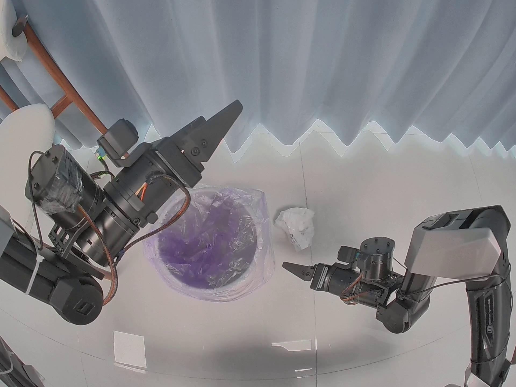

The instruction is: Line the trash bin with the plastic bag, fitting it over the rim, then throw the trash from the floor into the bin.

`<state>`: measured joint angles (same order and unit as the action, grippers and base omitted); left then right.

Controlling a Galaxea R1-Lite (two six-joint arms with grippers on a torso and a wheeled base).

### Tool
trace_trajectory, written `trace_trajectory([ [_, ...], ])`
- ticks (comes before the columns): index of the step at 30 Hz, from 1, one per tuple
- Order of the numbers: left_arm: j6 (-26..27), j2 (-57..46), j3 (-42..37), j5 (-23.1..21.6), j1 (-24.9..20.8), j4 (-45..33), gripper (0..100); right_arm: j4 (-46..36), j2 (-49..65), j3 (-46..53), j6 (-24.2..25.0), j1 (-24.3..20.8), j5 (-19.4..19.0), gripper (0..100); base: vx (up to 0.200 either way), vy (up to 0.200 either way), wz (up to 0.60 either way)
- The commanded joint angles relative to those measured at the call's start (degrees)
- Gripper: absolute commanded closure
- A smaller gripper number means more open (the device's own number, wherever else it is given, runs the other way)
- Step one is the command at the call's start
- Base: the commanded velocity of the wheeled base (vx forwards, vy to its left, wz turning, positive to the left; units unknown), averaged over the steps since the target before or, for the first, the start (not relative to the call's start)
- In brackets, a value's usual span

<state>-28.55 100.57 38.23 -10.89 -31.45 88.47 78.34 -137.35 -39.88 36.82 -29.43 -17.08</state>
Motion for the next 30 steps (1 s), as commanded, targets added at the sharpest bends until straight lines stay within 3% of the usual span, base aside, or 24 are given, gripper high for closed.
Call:
trace_trajectory([
  [1,-0.01,1.20,-0.61,-0.01,-0.01,0.04,0,0.06,-3.98,-1.87,-1.13,-1.69,2.58,0,0.000,0.000,0.00],
  [5,-0.01,1.29,-0.88,-0.01,-0.01,0.04,0,1.38,-8.20,-5.56,-2.54,-3.18,7.67,0,0.000,0.000,0.00],
  [11,0.07,1.29,-0.88,-0.01,-0.01,0.04,0,7.97,-11.45,-7.41,-3.07,-4.59,8.55,0,0.000,0.000,0.00],
  [21,0.07,1.91,-1.05,-0.01,-0.01,0.04,0,8.85,-14.17,-10.75,-3.51,-5.20,9.61,0,0.000,0.000,0.00],
  [30,0.43,2.61,-1.14,-0.01,-0.01,0.04,0,7.01,-17.69,-19.98,-4.21,-4.59,16.46,0,0.000,0.000,0.00],
])
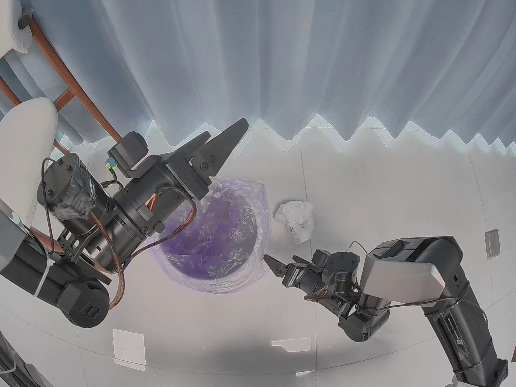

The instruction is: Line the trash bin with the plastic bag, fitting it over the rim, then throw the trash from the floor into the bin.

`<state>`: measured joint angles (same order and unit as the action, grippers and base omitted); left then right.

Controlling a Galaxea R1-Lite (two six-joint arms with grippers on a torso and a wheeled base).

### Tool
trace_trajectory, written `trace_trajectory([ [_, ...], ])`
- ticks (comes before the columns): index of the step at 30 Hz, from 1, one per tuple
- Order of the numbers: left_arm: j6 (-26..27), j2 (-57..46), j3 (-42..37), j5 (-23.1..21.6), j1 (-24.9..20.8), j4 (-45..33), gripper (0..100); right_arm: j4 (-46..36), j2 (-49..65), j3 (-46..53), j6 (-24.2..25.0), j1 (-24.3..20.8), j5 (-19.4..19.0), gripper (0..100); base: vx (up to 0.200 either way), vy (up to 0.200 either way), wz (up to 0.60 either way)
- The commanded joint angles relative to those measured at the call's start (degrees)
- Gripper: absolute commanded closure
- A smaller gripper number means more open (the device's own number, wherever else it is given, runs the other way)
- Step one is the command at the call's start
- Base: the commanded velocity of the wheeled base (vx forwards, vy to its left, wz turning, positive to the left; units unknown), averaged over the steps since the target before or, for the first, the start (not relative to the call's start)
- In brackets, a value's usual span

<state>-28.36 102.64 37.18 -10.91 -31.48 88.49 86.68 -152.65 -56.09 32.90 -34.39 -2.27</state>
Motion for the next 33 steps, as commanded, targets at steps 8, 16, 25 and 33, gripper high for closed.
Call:
trace_trajectory([
  [8,1.11,0.54,-0.09,0.01,0.01,0.01,0,-9.07,-3.88,-10.09,-0.29,1.43,8.60,0,0.000,0.000,0.00],
  [16,1.11,0.54,-0.53,0.01,-0.25,0.01,0,-15.22,-3.36,-12.38,0.32,3.36,11.58,0,0.000,0.000,0.00],
  [25,1.11,0.54,-0.53,0.01,-0.25,0.01,0,-14.34,-3.44,-11.94,0.67,3.54,11.76,0,0.000,0.000,0.00],
  [33,1.02,0.36,-2.82,0.01,-0.25,0.01,0,2.01,-1.33,-9.74,5.15,4.77,10.35,0,0.000,0.000,0.00],
])
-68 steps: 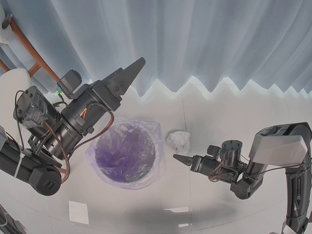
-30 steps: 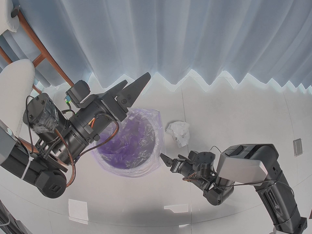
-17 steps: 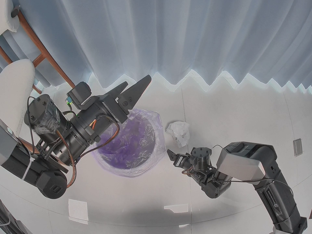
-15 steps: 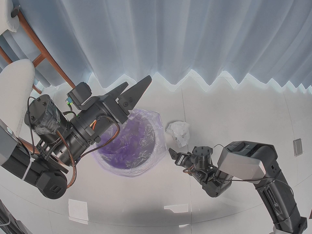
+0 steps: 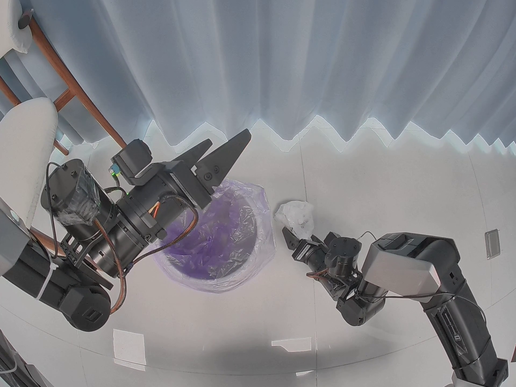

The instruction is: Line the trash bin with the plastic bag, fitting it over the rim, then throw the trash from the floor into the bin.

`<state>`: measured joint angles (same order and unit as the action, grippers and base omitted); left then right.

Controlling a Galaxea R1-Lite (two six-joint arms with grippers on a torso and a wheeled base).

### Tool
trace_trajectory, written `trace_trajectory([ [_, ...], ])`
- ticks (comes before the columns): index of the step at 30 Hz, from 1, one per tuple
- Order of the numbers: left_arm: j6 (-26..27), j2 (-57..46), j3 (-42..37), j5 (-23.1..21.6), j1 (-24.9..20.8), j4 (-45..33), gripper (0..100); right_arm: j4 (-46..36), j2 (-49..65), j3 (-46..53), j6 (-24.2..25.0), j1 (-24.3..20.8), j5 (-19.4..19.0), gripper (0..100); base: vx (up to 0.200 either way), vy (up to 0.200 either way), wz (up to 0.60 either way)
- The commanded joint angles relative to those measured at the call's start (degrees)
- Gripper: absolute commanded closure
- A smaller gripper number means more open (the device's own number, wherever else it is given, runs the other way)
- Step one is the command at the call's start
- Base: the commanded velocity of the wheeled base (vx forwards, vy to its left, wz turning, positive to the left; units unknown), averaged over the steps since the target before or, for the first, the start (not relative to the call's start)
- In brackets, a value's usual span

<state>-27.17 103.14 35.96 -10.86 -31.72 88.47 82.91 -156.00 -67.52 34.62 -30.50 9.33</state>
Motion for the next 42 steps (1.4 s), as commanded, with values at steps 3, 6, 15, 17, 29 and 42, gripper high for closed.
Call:
trace_trajectory([
  [3,-0.25,1.18,-1.68,-0.21,0.26,-0.05,0,7.09,6.06,4.07,11.87,1.32,-3.00,0,0.000,0.000,0.00],
  [6,-0.16,3.91,-1.60,-0.04,0.96,0.13,0,7.09,10.28,7.14,19.87,2.82,-6.25,0,0.000,0.000,0.00],
  [15,-1.66,8.74,-4.15,0.40,2.28,0.13,0,7.09,14.15,9.34,35.60,6.95,-12.58,0,0.000,0.000,0.00],
  [17,-3.33,8.48,-4.23,1.02,1.92,0.04,0,7.09,14.06,9.34,35.60,6.86,-12.58,0,0.000,0.000,0.00],
  [29,-6.23,8.74,-4.15,1.72,1.92,0.04,0,7.09,13.88,9.34,35.60,6.86,-12.58,0,0.000,0.100,0.00],
  [42,-14.66,11.29,-0.63,1.46,4.56,0.04,0,7.09,13.71,9.25,35.60,6.68,-12.58,0,-0.015,0.000,0.00],
])
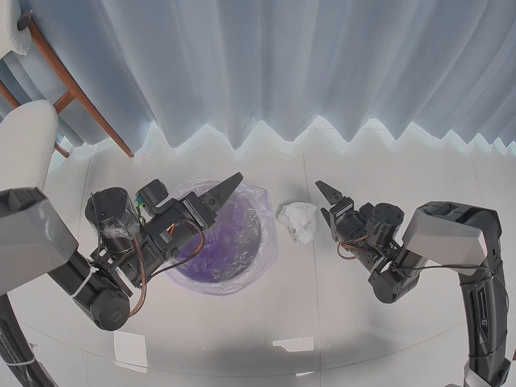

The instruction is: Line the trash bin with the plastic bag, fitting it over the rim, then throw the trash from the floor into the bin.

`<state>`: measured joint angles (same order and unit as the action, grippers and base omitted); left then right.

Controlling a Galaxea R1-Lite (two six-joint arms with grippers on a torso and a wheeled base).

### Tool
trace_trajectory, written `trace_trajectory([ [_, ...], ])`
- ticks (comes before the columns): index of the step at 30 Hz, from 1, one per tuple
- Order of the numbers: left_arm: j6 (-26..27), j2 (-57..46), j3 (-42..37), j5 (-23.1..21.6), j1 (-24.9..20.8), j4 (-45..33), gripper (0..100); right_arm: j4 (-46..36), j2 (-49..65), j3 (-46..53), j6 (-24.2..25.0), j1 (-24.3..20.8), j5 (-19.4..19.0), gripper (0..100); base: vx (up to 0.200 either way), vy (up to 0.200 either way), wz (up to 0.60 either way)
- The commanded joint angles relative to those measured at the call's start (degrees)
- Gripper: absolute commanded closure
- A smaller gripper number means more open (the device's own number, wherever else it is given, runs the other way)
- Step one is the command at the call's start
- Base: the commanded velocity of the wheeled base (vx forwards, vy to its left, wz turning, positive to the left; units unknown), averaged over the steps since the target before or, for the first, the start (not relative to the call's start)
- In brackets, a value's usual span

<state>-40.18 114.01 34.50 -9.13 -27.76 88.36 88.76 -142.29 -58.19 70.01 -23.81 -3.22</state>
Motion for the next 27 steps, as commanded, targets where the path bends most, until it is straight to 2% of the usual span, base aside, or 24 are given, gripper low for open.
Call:
trace_trajectory([
  [1,-2.01,0.43,0.83,-0.36,0.69,0.15,0,1.24,-0.01,-0.09,0.21,-0.01,-0.03,0,-0.200,0.000,0.00],
  [11,-3.15,3.77,0.31,-2.12,0.95,0.06,0,1.24,-0.09,0.00,0.21,-0.01,-0.03,0,-0.200,0.000,0.00],
  [14,-1.92,4.47,-3.03,-0.89,-0.28,0.06,0,1.24,-0.36,-0.09,0.21,-0.01,-0.12,0,0.000,0.000,0.00],
  [18,-0.86,4.91,-5.23,-1.68,-0.28,-1.08,0,1.24,-0.36,-0.09,0.13,0.08,-0.12,0,0.000,0.000,0.00],
  [24,8.28,13.52,-5.23,0.78,-0.45,-2.75,0,1.24,-0.89,-0.44,-0.58,-0.01,-0.12,0,0.000,0.000,0.00],
  [27,10.56,15.46,-5.06,3.07,-0.89,-2.75,0,1.24,-0.97,-0.53,-0.58,-0.01,-0.21,0,0.000,0.000,0.00],
])
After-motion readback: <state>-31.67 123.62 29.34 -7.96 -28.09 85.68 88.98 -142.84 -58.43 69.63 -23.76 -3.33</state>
